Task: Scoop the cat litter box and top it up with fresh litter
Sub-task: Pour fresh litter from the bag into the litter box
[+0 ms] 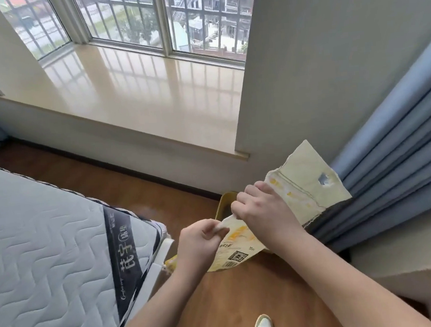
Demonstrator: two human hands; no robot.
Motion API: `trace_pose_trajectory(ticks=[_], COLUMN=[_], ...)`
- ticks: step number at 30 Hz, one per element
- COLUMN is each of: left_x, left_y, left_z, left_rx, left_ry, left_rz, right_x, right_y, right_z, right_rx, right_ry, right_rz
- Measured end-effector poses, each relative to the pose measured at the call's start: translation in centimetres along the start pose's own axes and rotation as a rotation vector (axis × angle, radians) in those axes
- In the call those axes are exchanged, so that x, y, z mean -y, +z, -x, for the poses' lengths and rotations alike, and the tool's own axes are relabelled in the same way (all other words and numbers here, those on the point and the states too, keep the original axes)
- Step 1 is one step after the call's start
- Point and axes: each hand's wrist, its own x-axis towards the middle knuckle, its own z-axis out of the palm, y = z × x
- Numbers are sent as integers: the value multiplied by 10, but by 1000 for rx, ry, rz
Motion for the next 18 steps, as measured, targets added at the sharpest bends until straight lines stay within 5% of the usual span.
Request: trace_pose_trajectory(ticks=[10, 18], left_x=[91, 224], left_y=[75, 119], left_z=[-74, -131], left_rx=[-14, 66], left_ry=[121, 183], left_rz=[-1, -236], right_x=[-42, -62], right_y=[132, 257], right_z=[-20, -21], right_rx=[-95, -156], right_ry=[11, 105], right_rz=[-213, -300])
